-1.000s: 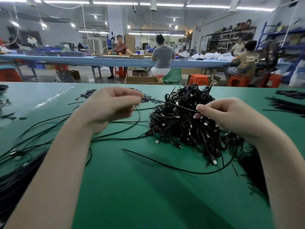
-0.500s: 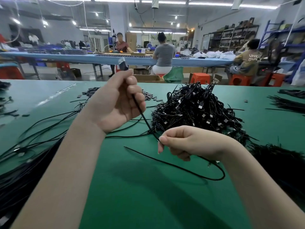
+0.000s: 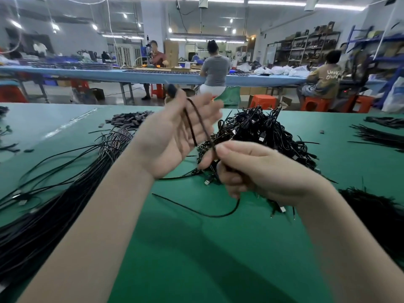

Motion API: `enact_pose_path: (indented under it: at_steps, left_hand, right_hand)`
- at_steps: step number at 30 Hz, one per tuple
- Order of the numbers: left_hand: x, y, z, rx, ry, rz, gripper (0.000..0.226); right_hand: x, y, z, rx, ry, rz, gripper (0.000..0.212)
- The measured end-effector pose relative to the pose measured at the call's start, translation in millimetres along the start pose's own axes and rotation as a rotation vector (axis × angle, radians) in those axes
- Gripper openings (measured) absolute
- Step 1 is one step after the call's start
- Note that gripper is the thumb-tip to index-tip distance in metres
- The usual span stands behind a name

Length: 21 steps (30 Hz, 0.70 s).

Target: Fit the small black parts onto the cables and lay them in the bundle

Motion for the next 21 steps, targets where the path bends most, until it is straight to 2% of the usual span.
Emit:
enact_pose_path:
  at_steps: [2,3,5,7,8,9,10,11,13,15,18,20,21]
  left_hand:
    - [-4.0,3.6,14.7,-0.228,-0.047,-0.066,0.049]
    - [-9.0,5.9,23.5,-0.270,-0.056,-0.149,0.049]
    - [-22.0,5.3,34.3,-0.195,0.032,-0.396,0.046]
    - [-33.0,7.7,31.7,0.159,0.120,-0.628,0.040]
    - [-34.6,10.5,24.9,0.430,0.132,-0.647,0.040]
    - [-34.0,12.9,16.3,0.681,0.144,-0.604,0.041]
    - [-31.2,13.4,7.6,0.835,0.156,-0.501,0.042]
    - [-27.5,10.8,0.1,0.862,0.158,-0.376,0.040]
    - [-18.9,0.8,-9.1,0.630,0.134,-0.137,0.035]
    - [-10.6,-5.2,-8.9,0.309,0.094,-0.007,0.039]
    - [-7.6,-3.6,8.0,-0.100,-0.005,-0.048,0.043]
    - [-16.4,-1.8,22.7,-0.176,-0.068,-0.144,0.041]
    - [-20.6,-0.4,27.4,-0.138,-0.089,-0.166,0.042]
  right_hand:
    - [2.8,-3.2,17.8,-0.103,-0.104,-0.092,0.034]
    - [5.0,-1.0,26.7,-0.196,-0.151,-0.074,0.036]
    - [10.0,13.0,34.2,-0.440,-0.173,0.121,0.043]
    - [10.9,30.7,28.3,-0.605,-0.085,0.378,0.049]
    - [10.2,37.3,22.5,-0.575,-0.027,0.486,0.049]
    - [8.7,42.0,15.4,-0.483,0.028,0.564,0.047]
    - [6.7,43.7,7.6,-0.364,0.078,0.600,0.044]
    - [5.3,42.1,0.6,-0.239,0.118,0.586,0.041]
    - [2.7,29.5,-8.1,-0.060,0.148,0.422,0.034]
    - [2.5,11.7,-5.0,0.026,0.117,0.204,0.028]
    - [5.8,-3.9,17.7,-0.041,-0.010,-0.015,0.027]
    - [9.4,-3.4,36.6,-0.192,-0.118,-0.029,0.028]
    - [12.2,1.4,42.9,-0.272,-0.163,0.032,0.030]
Point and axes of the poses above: each hand's wrist, its own x-axis towards the middle knuckle, its own y-axis out of the back of the hand, z = x × y, the point moved 3 cm from there along x, towards the middle knuckle, and after that the axes turned 14 degrees about z, right-handed, at the moved point
